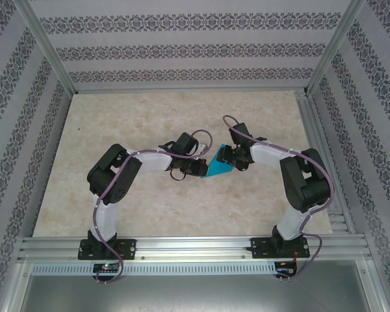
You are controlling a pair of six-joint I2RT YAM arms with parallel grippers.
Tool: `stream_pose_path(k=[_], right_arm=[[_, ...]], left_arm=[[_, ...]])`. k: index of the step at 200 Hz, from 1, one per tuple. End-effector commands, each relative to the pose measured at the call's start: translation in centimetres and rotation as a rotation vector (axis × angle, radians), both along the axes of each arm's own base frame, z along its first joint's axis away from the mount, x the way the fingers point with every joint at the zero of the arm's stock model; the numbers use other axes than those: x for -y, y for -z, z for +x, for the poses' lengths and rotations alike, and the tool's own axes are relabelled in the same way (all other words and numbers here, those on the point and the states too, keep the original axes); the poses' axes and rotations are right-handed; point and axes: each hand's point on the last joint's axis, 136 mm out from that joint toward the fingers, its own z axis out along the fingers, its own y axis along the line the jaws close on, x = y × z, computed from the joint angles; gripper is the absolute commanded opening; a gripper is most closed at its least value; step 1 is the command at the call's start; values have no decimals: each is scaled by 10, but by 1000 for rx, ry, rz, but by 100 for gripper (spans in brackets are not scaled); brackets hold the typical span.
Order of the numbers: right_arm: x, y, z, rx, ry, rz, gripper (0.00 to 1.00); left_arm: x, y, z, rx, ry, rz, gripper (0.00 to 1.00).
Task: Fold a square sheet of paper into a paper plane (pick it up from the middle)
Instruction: Fourth fold the wing at the center of the table.
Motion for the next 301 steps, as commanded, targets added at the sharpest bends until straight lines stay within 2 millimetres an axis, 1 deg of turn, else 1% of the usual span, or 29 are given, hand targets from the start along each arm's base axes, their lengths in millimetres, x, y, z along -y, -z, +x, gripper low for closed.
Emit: stream_pose_path(k=[1, 69, 93, 125, 166, 239, 279, 301], right_arm=[[9, -1, 10, 16, 4, -55, 57], [17, 10, 16, -7, 24, -98, 56], [25, 17, 13, -31, 47, -135, 55], [36, 31, 5, -85, 76, -182, 52], [41, 46, -2, -138, 86, -217, 50], [43, 63, -9, -184, 71, -245, 56], [51, 76, -18, -226, 83, -300, 59], [53, 83, -23, -251, 90, -321, 60]], left_arm=[[3, 6, -7, -58, 1, 13, 0], [3, 8, -8, -73, 1, 16, 0], [3, 8, -7, -72, -4, 21, 0], [2, 9, -7, -72, -8, 26, 1], [0, 11, -8, -76, -13, 33, 1], [-2, 13, -9, -80, -16, 41, 1], [-3, 9, -7, -67, -22, 41, 2], [-3, 4, -7, -62, -24, 34, 5]])
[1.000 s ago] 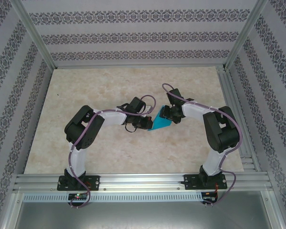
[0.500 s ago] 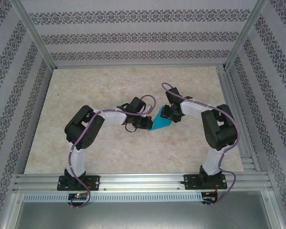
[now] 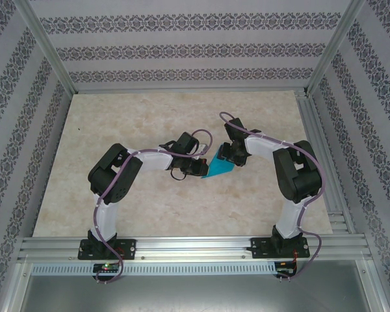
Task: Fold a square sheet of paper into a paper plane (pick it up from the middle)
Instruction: Fourth fold the wing at the center of the table.
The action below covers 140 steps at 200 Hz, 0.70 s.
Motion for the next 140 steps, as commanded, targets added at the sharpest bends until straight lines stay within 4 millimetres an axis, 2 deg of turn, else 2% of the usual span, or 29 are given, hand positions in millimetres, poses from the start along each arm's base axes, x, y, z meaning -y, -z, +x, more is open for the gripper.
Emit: stream_pose_path(k=[1, 46, 95, 121, 140], right_arm=[[42, 65, -36, -163, 49, -203, 60], [43, 78, -44, -197, 48, -230, 65], [44, 85, -48, -213, 51, -239, 66], [45, 86, -49, -213, 54, -238, 66], [44, 87, -50, -214, 55, -234, 66]], left_arm=[[-4, 3, -7, -26, -8, 35, 5], [-5, -11, -7, -8, -13, 17, 13], [-12, -34, 5, 54, -64, 2, 19], [-1, -53, 8, 84, -58, -90, 20], [9, -57, 8, 75, -43, -155, 20]])
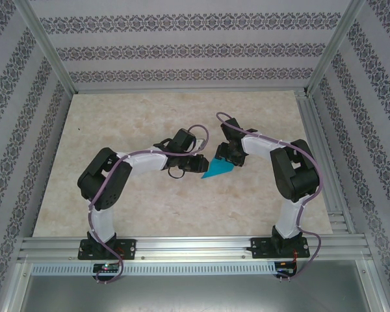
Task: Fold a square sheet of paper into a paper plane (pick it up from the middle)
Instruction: Fourth fold the wing at the center of the table.
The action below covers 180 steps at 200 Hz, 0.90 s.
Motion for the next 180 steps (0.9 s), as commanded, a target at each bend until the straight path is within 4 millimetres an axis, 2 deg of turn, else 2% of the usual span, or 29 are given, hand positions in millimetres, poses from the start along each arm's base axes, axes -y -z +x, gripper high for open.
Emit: stream_pose_path(k=[1, 34, 68, 117, 180], right_arm=[[45, 82, -49, -208, 46, -183, 66], [43, 83, -49, -205, 48, -166, 66], [42, 83, -50, -205, 49, -159, 66], [40, 84, -50, -203, 49, -145, 65], [40, 86, -52, -208, 54, -139, 65]], left_arm=[[12, -17, 5, 17, 3, -108, 20], [22, -12, 10, -4, 12, -138, 18], [24, 3, 16, -20, -3, -112, 16], [29, 5, 25, -7, -16, -117, 15], [27, 20, 30, -23, -52, -87, 14]])
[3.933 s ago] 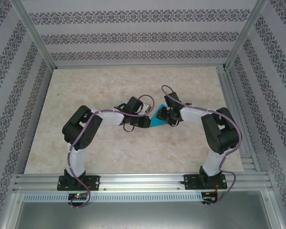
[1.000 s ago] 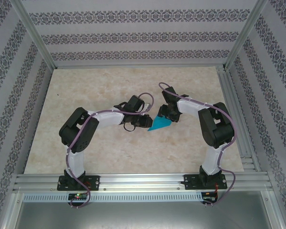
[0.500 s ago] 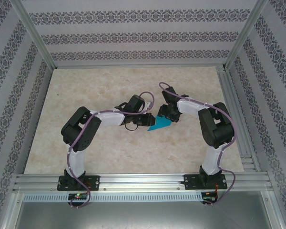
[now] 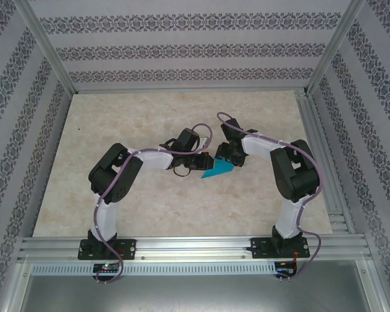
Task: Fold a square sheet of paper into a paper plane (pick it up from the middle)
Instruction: Fourth fold the wing at the center of the table.
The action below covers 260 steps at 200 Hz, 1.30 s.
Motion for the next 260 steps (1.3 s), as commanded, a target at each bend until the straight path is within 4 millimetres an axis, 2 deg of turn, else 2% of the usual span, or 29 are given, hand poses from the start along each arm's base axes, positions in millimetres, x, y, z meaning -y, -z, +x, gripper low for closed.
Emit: stream_pose_path(k=[1, 106, 143, 171, 190, 215, 237, 260], right_arm=[[39, 84, -52, -210, 36, -142, 65], [39, 84, -51, -207, 39, -136, 65], [33, 75, -43, -183, 33, -106, 64], [22, 42, -20, -103, 27, -41, 65], [12, 4, 2, -2, 17, 30, 65], [1, -55, 25, 155, -10, 138, 68], [-11, -88, 27, 252, -60, 245, 68], [-28, -94, 15, 276, -119, 351, 62]], left_arm=[[2, 4, 12, 10, -32, -4, 14], [-12, 29, 7, -43, -60, 97, 12], [-21, 40, 1, -64, -58, 149, 11], [-31, 53, -6, -85, -51, 217, 11], [-39, 63, -10, -97, -48, 269, 11], [-45, 72, -14, -111, -42, 302, 11], [-47, 75, -16, -116, -41, 322, 11], [-48, 77, -16, -117, -41, 334, 11]])
